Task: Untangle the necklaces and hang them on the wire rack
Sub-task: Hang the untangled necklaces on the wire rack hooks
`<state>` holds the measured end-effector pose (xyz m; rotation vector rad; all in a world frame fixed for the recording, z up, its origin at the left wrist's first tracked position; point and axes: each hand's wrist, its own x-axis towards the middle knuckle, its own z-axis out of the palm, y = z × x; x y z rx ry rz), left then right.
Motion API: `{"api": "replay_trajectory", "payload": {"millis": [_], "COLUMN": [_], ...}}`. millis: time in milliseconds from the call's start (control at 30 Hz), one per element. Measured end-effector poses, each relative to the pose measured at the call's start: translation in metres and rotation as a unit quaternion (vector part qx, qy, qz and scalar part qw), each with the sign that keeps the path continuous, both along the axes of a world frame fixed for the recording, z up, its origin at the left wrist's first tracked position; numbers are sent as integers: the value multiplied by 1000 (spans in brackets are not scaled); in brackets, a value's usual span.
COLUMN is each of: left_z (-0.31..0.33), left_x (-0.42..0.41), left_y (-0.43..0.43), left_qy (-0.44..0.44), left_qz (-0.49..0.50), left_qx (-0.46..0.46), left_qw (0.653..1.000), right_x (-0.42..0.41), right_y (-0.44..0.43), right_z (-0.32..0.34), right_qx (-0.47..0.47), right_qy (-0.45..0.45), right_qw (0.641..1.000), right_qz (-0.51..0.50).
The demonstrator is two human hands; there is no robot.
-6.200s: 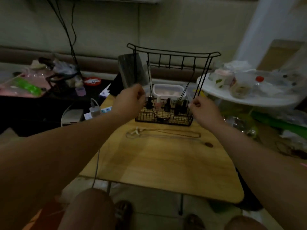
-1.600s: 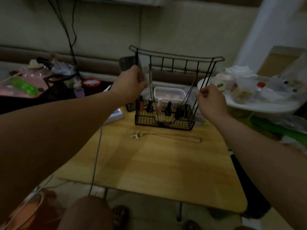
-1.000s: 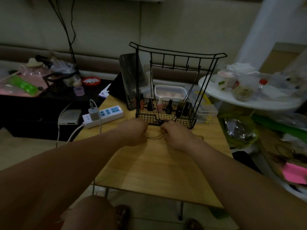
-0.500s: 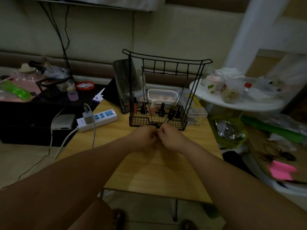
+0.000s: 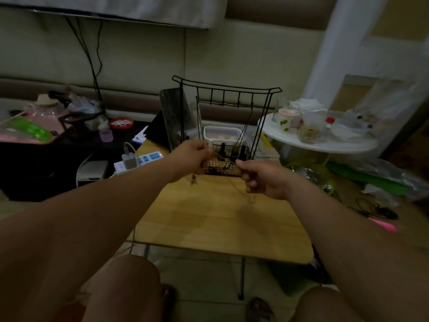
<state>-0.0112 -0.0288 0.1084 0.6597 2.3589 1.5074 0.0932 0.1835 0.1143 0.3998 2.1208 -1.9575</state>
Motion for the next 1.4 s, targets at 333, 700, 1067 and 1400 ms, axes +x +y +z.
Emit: {"api": "replay_trajectory", "payload": {"millis": [333, 700, 1067, 1400], "left_z": [22, 87, 116, 133], "left_x": [23, 9, -4, -24], "left_y": [9, 10, -10, -7], "left_qy": [-8, 21, 30, 95], "left_qz": [-114, -92, -105, -41], "left_qx": [-14, -3, -79, -66], "left_qw": [993, 995, 991, 992], "right_x": [-15, -18, -31, -38], "right_y": [-9, 23, 13, 27], "right_z": [84, 116, 128, 133], "right_qx": [171, 274, 247, 274], "right_qy": [89, 85, 174, 179], "right_qw": [979, 956, 953, 945], "right_qz": [74, 63, 13, -17]}}
